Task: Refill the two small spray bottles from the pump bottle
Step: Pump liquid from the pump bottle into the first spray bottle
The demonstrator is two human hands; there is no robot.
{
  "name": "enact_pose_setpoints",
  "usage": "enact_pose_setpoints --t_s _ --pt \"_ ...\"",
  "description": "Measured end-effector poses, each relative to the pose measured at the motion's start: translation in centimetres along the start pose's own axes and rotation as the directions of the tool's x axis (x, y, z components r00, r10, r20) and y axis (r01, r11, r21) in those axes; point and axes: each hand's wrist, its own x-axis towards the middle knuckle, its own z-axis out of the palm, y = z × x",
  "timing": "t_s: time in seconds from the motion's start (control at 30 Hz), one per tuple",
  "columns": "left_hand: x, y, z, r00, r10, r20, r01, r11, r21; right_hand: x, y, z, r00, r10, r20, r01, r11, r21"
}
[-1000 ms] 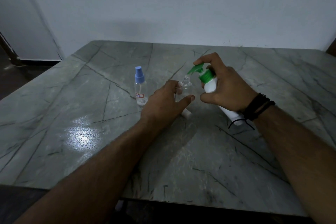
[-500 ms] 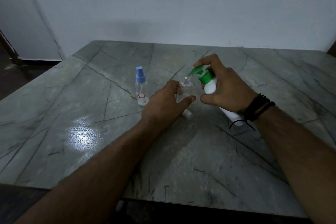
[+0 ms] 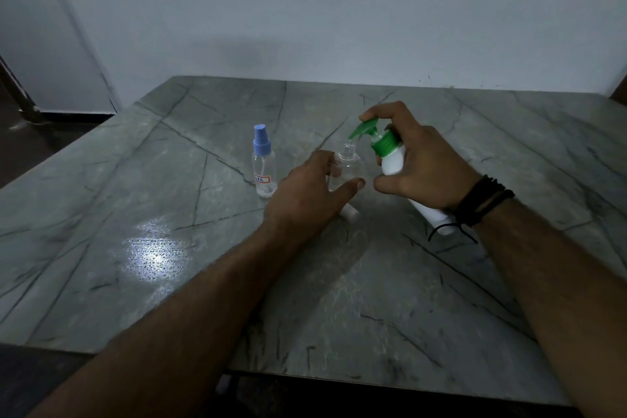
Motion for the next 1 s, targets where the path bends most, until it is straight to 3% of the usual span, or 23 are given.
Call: enact_pose_setpoints --t_s 1.0 --pt "0.2 -0.23 0.21 1.0 0.008 -0.007 -0.008 1.0 0.015 0.14 0.18 0.06 1.0 -0.001 0.007 0.001 1.0 -0.001"
